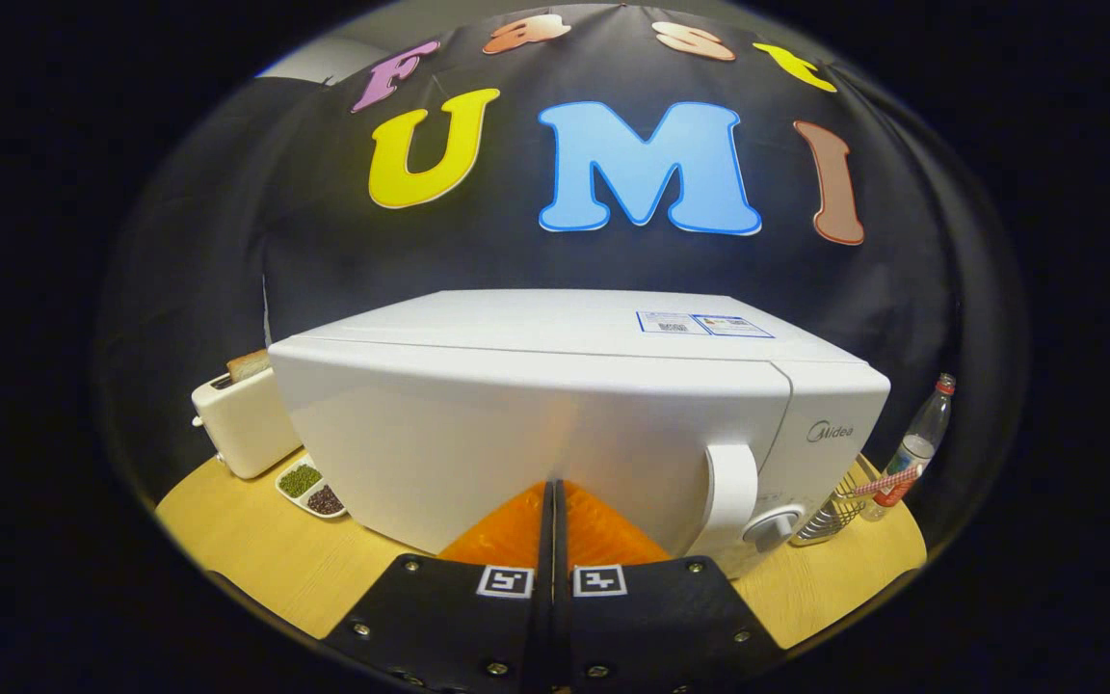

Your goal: Open the microwave, put the food inside, and close the microwave door.

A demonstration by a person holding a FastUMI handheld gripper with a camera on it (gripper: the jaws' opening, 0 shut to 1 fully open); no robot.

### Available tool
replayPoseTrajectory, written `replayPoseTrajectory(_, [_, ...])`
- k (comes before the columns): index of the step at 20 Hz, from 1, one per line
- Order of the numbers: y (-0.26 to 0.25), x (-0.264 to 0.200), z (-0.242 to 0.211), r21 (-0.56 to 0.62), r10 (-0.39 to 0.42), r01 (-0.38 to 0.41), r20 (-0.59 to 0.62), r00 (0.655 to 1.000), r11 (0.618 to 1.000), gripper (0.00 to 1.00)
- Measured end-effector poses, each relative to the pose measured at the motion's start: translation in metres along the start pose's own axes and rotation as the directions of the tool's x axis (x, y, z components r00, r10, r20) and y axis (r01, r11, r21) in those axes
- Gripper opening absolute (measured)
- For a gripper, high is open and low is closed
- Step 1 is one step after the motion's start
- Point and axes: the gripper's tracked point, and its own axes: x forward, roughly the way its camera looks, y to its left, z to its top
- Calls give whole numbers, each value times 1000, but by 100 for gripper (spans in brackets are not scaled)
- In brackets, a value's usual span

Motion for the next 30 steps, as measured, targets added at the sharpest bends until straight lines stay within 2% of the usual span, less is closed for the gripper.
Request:
replayPoseTrajectory(12, [-2,-132,54,67,-64,54,158,985,996,1])
replayPoseTrajectory(25, [19,-264,41,54,-107,97,225,969,994,1])
replayPoseTrajectory(26, [23,-274,40,59,-99,88,235,967,994,7])
replayPoseTrajectory(27, [25,-283,38,62,-98,85,244,965,994,17])
replayPoseTrajectory(28, [26,-291,36,63,-96,83,252,963,995,40])
replayPoseTrajectory(29, [27,-296,33,58,-99,87,255,962,994,50])
replayPoseTrajectory(30, [27,-302,30,50,-110,100,264,958,994,75])
